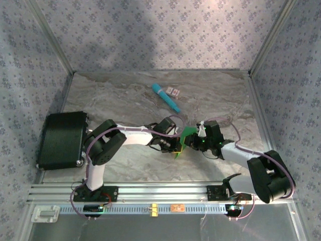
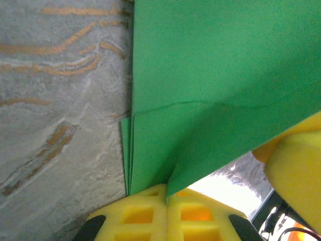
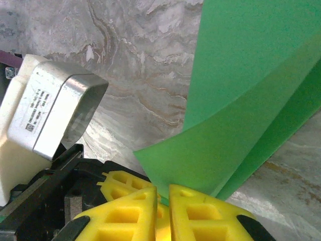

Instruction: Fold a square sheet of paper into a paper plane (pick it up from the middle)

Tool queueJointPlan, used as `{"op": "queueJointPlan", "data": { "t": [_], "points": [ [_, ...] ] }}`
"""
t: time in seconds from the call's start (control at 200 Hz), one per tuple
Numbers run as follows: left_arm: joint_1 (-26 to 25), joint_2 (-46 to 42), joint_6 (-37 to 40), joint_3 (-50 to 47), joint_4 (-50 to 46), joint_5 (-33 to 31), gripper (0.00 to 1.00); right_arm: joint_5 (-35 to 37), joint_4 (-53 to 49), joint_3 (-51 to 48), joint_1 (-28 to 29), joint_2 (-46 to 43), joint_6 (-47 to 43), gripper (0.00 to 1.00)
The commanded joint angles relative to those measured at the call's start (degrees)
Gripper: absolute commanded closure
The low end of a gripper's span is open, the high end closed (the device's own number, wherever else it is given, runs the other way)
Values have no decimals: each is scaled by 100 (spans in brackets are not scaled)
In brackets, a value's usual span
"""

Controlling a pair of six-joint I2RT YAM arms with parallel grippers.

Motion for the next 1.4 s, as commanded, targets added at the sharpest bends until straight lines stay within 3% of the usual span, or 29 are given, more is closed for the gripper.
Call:
{"op": "queueJointPlan", "data": {
  "t": [0.0,0.52,0.815,1.394],
  "points": [
    [10,239,-339,-45,174,121,100,-253,182,149,-25,121,-25,85],
    [12,389,-689,-81,595,374,100,-118,302,141,-371,371,-130,84],
    [12,447,-655,-49,594,487,100,204,189,44,-554,413,-129,85],
    [22,472,-426,-10,554,658,98,96,330,0,-855,733,-167,84]
  ]
}}
